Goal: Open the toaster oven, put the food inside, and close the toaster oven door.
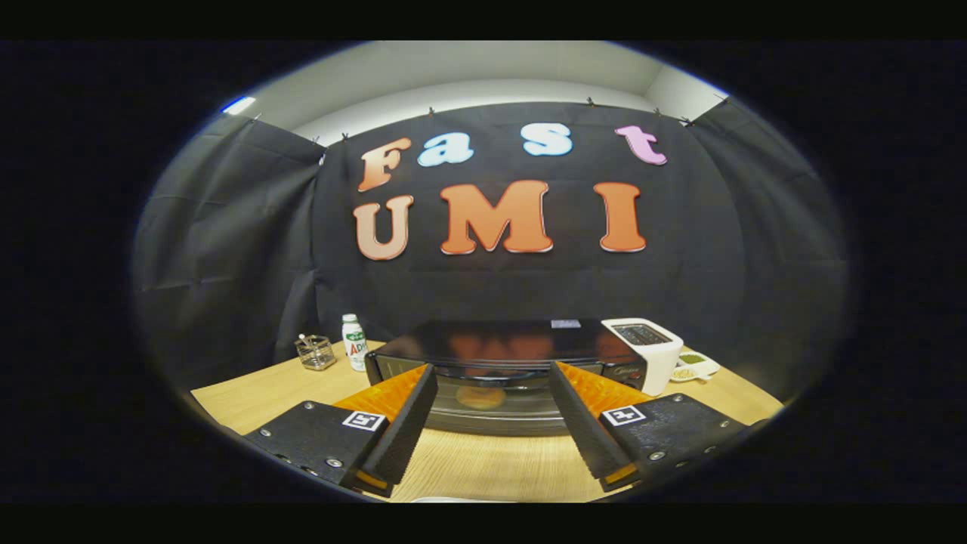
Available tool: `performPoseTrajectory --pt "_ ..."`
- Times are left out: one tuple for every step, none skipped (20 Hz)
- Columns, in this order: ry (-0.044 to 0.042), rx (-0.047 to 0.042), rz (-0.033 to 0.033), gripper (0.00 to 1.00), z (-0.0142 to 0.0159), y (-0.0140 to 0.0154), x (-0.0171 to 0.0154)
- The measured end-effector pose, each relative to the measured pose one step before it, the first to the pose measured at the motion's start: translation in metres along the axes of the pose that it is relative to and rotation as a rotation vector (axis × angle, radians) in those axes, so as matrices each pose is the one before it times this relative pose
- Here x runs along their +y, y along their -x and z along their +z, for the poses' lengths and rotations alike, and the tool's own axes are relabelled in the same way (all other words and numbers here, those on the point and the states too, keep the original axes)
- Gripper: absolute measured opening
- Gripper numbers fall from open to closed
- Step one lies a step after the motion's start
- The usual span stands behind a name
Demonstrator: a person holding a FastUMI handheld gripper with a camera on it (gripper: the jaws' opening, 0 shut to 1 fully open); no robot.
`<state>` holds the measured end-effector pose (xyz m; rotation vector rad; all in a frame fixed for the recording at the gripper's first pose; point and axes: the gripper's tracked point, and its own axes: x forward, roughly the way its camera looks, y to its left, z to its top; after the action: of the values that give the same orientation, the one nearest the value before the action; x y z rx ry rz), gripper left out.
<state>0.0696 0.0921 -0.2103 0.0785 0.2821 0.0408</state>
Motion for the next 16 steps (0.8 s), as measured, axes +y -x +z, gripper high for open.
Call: performPoseTrajectory --pt "0.01178 -0.02636 -0.00688 0.89 0.01034 0.00969 -0.00348" --pt "0.01223 -0.01946 -0.00679 0.89 0.00757 0.00742 -0.00435" --pt "0.00847 -0.01486 -0.00266 0.89 0.00773 0.00734 -0.00215" --pt "0.00806 -0.01896 -0.00199 0.89 0.00885 0.00758 -0.00119" --pt "0.00506 -0.02047 -0.00339 0.89 0.00916 0.00683 -0.00229" --pt "0.00308 -0.02244 -0.00010 0.89 0.00840 0.00609 -0.00108" --pt "0.00329 -0.01499 0.00381 0.90 0.00627 0.00627 0.00139" --pt "0.00239 -0.01313 0.00302 0.91 0.00571 0.00492 0.00007" --pt "0.00127 -0.01485 0.00264 0.92 0.00598 0.00418 -0.00003" --pt "0.00087 -0.01511 -0.00020 0.92 0.00572 0.00360 -0.00001" --pt "0.00100 -0.01446 -0.00163 0.93 0.00592 0.00333 -0.00146" --pt "0.00084 -0.01307 -0.00457 0.94 0.00406 0.00349 -0.00127" --pt "-0.00076 -0.01074 -0.00616 0.95 0.00352 0.00261 -0.00263" --pt "-0.00360 -0.00652 -0.00398 0.95 0.00261 0.00346 -0.00342" --pt "-0.00620 -0.00440 -0.00157 0.96 0.00345 0.00635 -0.00149" --pt "-0.00791 -0.00392 0.00065 0.96 0.00195 0.00304 -0.00122"
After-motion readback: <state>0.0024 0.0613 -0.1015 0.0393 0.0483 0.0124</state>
